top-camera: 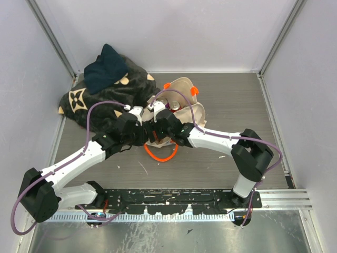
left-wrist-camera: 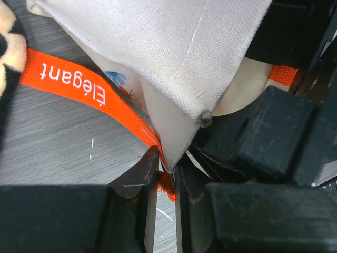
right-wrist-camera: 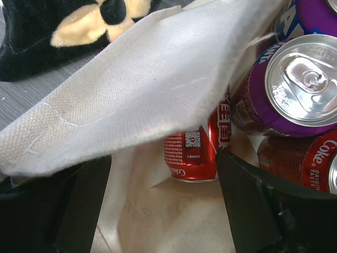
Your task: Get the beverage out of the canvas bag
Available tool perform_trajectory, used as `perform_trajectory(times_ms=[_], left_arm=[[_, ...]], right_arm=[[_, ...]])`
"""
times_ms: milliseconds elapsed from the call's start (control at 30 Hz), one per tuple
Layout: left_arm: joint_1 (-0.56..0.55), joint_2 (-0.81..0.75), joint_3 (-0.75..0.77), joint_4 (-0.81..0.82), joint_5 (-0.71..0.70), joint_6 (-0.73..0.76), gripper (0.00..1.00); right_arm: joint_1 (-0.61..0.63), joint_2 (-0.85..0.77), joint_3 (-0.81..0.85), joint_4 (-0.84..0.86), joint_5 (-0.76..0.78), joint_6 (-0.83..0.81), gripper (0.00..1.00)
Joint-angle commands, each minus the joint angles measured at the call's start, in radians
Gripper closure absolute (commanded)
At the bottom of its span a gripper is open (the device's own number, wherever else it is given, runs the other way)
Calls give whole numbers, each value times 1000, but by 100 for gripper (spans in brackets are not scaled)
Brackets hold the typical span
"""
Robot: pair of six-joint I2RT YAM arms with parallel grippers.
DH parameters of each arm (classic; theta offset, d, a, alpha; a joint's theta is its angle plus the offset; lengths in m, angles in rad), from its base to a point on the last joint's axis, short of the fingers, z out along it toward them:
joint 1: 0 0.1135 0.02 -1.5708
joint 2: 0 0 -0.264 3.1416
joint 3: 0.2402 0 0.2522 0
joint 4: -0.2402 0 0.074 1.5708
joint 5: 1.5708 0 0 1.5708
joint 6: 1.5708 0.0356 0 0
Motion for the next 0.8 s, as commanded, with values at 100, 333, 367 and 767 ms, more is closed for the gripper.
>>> perform_trajectory(times_ms=[100, 333, 367, 767], left_arm=[[-8, -4, 6, -49, 10, -1, 77], [-8, 15, 6, -32, 20, -3, 77], [-8, 16, 6, -31, 21, -3, 77], [-7, 13, 3, -34, 26, -6, 77]], right_arm=[[-19, 52, 8, -150, 44, 35, 13], [-22, 131, 44, -204, 46, 41, 13], [-23, 141, 49, -204, 49, 42, 13], [-51, 263, 53, -173, 8, 46, 15]])
